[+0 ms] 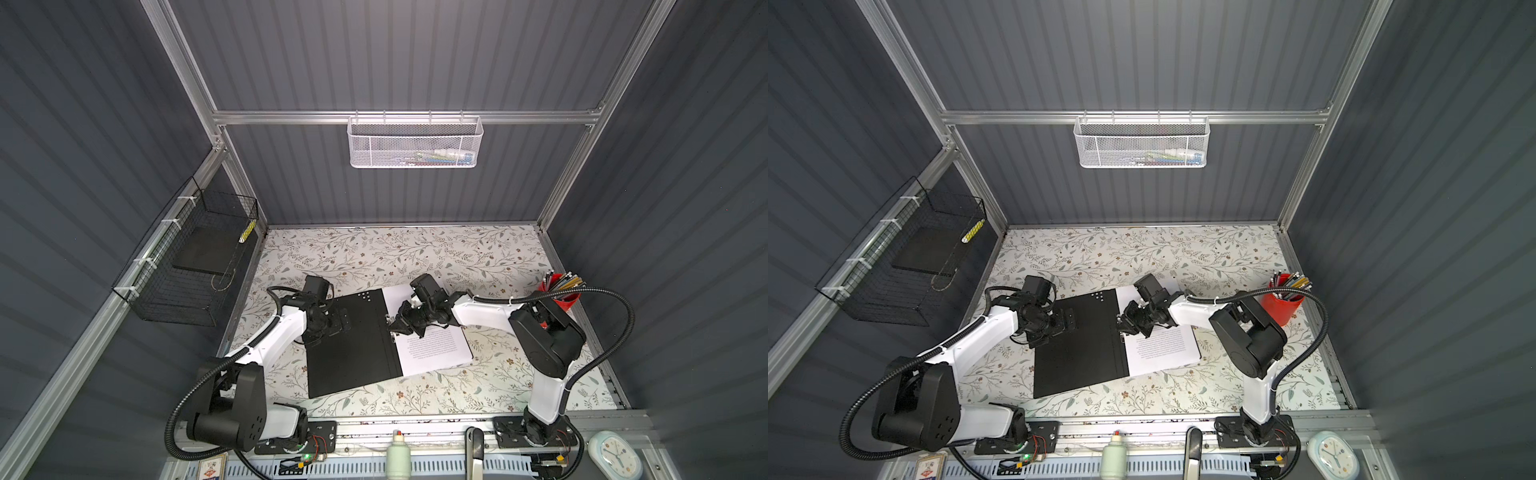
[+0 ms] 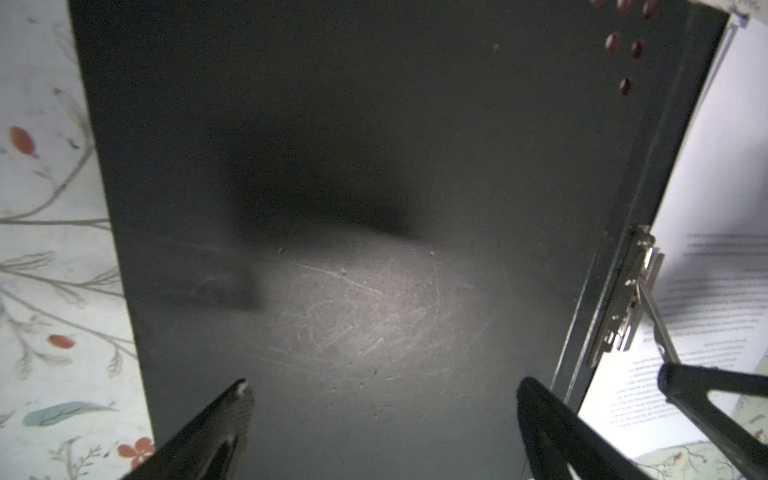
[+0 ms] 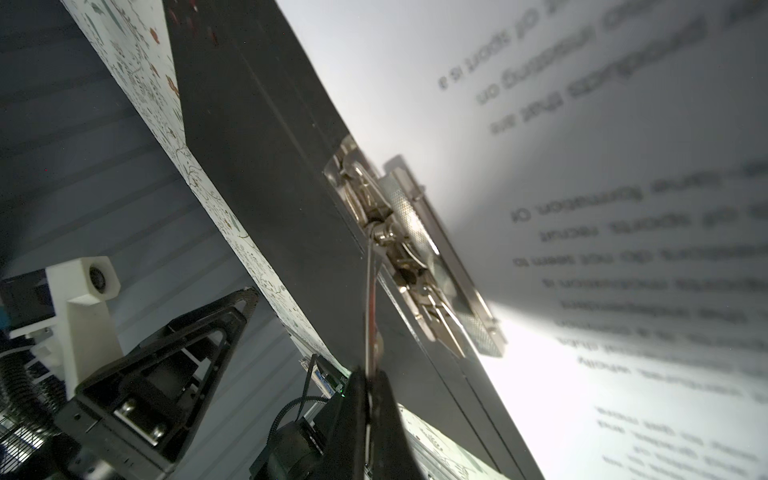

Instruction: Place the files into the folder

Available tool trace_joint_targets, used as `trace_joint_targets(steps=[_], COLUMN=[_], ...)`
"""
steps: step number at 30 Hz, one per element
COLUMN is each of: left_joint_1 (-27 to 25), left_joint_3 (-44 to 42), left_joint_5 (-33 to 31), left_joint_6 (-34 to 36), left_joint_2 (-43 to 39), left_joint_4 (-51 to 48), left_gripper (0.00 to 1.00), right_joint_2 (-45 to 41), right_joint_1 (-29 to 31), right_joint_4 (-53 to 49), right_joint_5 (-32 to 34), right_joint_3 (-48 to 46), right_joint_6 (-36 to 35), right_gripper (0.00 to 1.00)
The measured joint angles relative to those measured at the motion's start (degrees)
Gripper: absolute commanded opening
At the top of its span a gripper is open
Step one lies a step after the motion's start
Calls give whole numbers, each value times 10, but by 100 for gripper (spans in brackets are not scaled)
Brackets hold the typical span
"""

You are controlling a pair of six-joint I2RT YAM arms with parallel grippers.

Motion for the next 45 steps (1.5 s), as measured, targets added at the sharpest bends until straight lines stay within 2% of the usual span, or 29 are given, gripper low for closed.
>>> trace_joint_targets(steps=[7, 12, 17, 21, 29, 32, 35, 45], left_joint_1=[-60, -100, -113, -113, -116, -119, -119, -119], left_joint_3=[18, 64, 101, 119, 115, 105, 98, 85], left_joint_5=[23, 33, 47, 53, 40, 35, 34, 33], left_joint_6=[0, -7, -20, -29, -36, -36, -36, -36], left_joint_2=[49, 106, 165, 201, 202, 196, 192, 183], left_joint_4=[24, 52, 87, 104, 118, 130, 137, 152], left_gripper=[100, 100, 100, 100, 100, 100, 100, 100], right_joint_2=[-10, -17, -21, -21, -37, -56, -66, -70], right_joint_1=[-52, -86, -117, -132, -136, -139, -141, -147], right_joint_4=[-13, -28, -33, -39, -38, -36, -33, -12], right_joint_5=[-13, -17, -30, -41, -56, -62, -64, -66], right_joint_3=[-10, -12, -12, -10, -16, -28, -33, -52], right_joint_6=[-29, -50, -78, -101, -109, -106, -102, -66], right_gripper=[3, 9, 12, 19, 32, 32, 28, 26])
